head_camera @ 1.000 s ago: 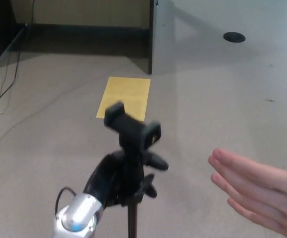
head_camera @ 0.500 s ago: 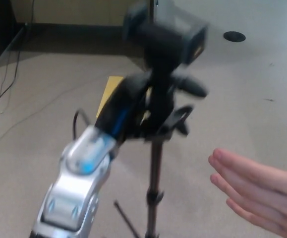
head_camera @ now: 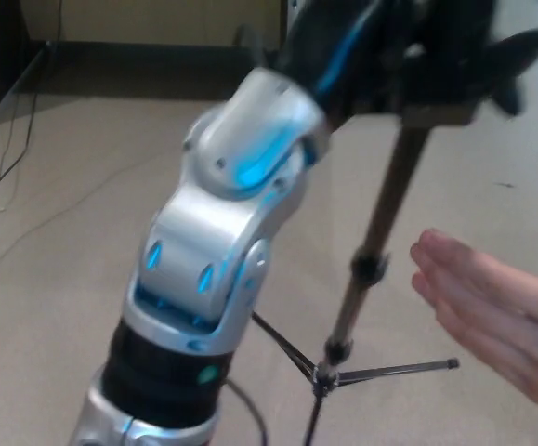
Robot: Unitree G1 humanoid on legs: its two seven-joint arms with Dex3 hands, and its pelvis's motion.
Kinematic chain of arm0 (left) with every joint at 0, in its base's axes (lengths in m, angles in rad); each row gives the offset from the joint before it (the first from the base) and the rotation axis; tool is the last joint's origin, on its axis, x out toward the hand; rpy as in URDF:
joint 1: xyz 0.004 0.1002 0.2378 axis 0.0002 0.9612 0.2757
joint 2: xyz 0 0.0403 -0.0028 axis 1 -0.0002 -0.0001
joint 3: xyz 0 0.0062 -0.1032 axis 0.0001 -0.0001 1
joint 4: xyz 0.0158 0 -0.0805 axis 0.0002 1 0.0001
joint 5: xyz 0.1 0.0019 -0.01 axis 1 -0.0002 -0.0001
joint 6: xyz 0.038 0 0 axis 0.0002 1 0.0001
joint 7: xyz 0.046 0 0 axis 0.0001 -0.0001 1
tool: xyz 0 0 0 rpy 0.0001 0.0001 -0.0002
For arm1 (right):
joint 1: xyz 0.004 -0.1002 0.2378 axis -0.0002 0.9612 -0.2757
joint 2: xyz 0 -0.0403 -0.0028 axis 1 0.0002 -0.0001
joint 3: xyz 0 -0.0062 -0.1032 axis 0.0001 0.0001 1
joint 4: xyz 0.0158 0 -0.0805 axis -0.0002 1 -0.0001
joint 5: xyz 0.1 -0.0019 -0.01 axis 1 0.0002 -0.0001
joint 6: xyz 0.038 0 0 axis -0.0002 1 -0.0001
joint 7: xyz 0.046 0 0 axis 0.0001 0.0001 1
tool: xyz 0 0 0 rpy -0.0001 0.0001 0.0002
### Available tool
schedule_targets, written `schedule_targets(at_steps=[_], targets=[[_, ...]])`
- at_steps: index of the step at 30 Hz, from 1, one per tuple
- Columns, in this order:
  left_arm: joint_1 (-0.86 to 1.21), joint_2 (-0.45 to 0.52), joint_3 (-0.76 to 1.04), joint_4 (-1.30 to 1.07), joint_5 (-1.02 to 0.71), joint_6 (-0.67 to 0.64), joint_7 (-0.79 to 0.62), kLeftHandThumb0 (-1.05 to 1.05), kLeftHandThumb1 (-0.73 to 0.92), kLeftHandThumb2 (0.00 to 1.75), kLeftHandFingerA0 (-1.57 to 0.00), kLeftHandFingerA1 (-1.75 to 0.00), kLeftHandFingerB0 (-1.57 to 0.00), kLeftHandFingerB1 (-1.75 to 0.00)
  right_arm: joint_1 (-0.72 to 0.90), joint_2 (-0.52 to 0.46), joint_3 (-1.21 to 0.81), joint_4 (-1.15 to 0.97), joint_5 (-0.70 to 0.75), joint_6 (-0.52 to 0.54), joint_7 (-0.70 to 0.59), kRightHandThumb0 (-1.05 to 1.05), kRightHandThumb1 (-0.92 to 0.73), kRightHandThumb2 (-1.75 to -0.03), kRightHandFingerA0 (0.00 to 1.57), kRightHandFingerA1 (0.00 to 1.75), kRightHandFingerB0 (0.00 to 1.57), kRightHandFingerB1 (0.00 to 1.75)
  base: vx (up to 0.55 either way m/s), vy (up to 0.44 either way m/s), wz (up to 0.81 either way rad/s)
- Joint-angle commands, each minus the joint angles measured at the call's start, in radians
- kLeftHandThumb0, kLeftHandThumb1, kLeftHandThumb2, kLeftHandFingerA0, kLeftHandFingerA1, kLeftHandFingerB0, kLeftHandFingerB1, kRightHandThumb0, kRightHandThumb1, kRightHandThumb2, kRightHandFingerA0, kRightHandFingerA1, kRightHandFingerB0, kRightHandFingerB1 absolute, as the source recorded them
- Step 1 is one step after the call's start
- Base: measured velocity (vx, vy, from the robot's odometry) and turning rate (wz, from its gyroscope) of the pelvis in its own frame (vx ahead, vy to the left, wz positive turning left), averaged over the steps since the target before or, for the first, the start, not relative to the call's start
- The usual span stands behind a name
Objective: There is a tripod standing in front of the robot and the robot extends its left arm to grab it. It lifts the tripod and passes it to a person.
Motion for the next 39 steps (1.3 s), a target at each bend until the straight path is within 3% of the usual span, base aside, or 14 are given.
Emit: schedule_targets(at_steps=[1, 3, 5, 7, 10, 11, 12, 13, 15, 16, 17, 19, 22, 39], targets=[[-0.153, -0.121, -0.018, -0.12, -0.056, 0.232, 0.103, -0.15, 0.7, 0.78, -1.05, -1.24, -0.88, -1.02, -0.004, -0.004, 0.005, 0.02, -0.008, 0.03, 0.006, -0.48, -0.57, -0.82, 0.53, 0.52, 0.28, 0.43, 0.0, 0.0, 0.0], [-0.165, -0.141, -0.049, -0.154, -0.052, 0.257, 0.114, -0.13, 0.71, 0.79, -1.03, -1.22, -0.84, -0.98, -0.005, 0.0, 0.001, 0.028, 0.001, 0.03, 0.018, -0.38, -0.72, -0.62, 0.56, 0.38, 0.33, 0.31, 0.0, 0.0, 0.0], [-0.173, -0.157, -0.057, -0.173, -0.065, 0.288, 0.126, -0.14, 0.72, 0.77, -1.03, -1.2, -0.85, -0.96, -0.003, 0.001, 0.002, 0.029, -0.001, 0.027, 0.013, -0.46, -0.58, -0.82, 0.51, 0.51, 0.28, 0.43, 0.0, 0.0, 0.0], [-0.169, -0.205, -0.074, -0.209, -0.094, 0.32, 0.151, -0.18, 0.79, 0.66, -1.03, -1.23, -0.87, -0.94, 0.006, -0.001, 0.007, 0.025, -0.005, 0.022, 0.007, -0.37, -0.72, -0.62, 0.56, 0.38, 0.34, 0.31, 0.0, 0.0, 0.0], [-0.189, -0.175, -0.142, -0.251, -0.059, 0.305, 0.145, -0.15, 0.71, 0.83, -1.07, -1.24, -0.83, -1.02, 0.017, -0.001, 0.003, 0.019, 0.003, 0.01, 0.008, -0.37, -0.71, -0.62, 0.61, 0.39, 0.37, 0.32, 0.0, 0.0, 0.0], [-0.189, -0.172, -0.153, -0.264, -0.063, 0.307, 0.142, -0.12, 0.68, 0.87, -1.07, -1.23, -0.83, -1.01, 0.017, -0.001, 0.002, 0.019, 0.004, 0.008, 0.007, -0.45, -0.57, -0.84, 0.55, 0.54, 0.3, 0.45, 0.0, 0.0, 0.0], [-0.193, -0.175, -0.167, -0.292, -0.063, 0.341, 0.158, -0.12, 0.66, 0.89, -1.07, -1.25, -0.83, -1.02, 0.011, 0.0, 0.008, 0.028, -0.004, 0.01, -0.001, -0.45, -0.57, -0.83, 0.57, 0.55, 0.31, 0.45, 0.0, 0.0, 0.0], [-0.193, -0.18, -0.167, -0.3, -0.071, 0.356, 0.164, -0.13, 0.66, 0.89, -1.04, -1.3, -0.82, -1.04, 0.009, 0.0, 0.01, 0.028, -0.006, 0.01, -0.002, -0.37, -0.7, -0.62, 0.66, 0.45, 0.37, 0.32, 0.0, 0.0, 0.0], [-0.178, -0.207, -0.166, -0.318, -0.112, 0.366, 0.168, -0.17, 0.66, 0.87, -1.01, -1.35, -0.83, -1.06, -0.006, -0.004, 0.029, 0.032, -0.029, 0.008, -0.02, -0.47, -0.57, -0.84, 0.6, 0.56, 0.31, 0.45, 0.0, 0.0, 0.0], [-0.184, -0.203, -0.171, -0.326, -0.113, 0.375, 0.168, -0.15, 0.67, 0.83, -0.99, -1.36, -0.81, -1.06, -0.019, -0.013, 0.059, 0.031, -0.068, 0.021, -0.046, -0.46, -0.73, -0.62, 0.65, 0.4, 0.42, 0.34, 0.0, 0.0, 0.0], [-0.197, -0.209, -0.171, -0.342, -0.124, 0.407, 0.171, -0.16, 0.65, 0.85, -0.99, -1.37, -0.81, -1.06, -0.028, -0.024, 0.055, 0.021, -0.052, 0.016, 0.005, -0.55, -0.79, -0.64, 0.52, 0.37, 0.41, 0.34, 0.0, 0.0, 0.0], [-0.193, -0.194, -0.202, -0.368, -0.118, 0.394, 0.166, -0.16, 0.6, 0.93, -1.05, -1.32, -0.83, -1.06, -0.037, -0.067, 0.116, -0.095, -0.09, 0.091, 0.15, -0.67, -0.79, -0.72, 0.42, 0.37, 0.33, 0.34, 0.0, 0.0, 0.0], [-0.191, -0.187, -0.203, -0.391, -0.128, 0.415, 0.171, -0.13, 0.62, 0.9, -1.03, -1.34, -0.82, -1.05, 0.115, -0.157, 0.11, -0.465, -0.134, 0.111, 0.096, -0.55, -0.75, -0.63, 0.55, 0.37, 0.47, 0.35, 0.0, 0.0, 0.0], [-0.21, -0.174, -0.195, -0.406, -0.16, 0.438, 0.201, -0.13, 0.62, 0.9, -1.03, -1.34, -0.82, -1.05, 0.18, -0.184, 0.096, -0.644, -0.144, 0.234, 0.142, -0.55, -0.75, -0.63, 0.55, 0.37, 0.47, 0.35, 0.0, 0.0, 0.0]])
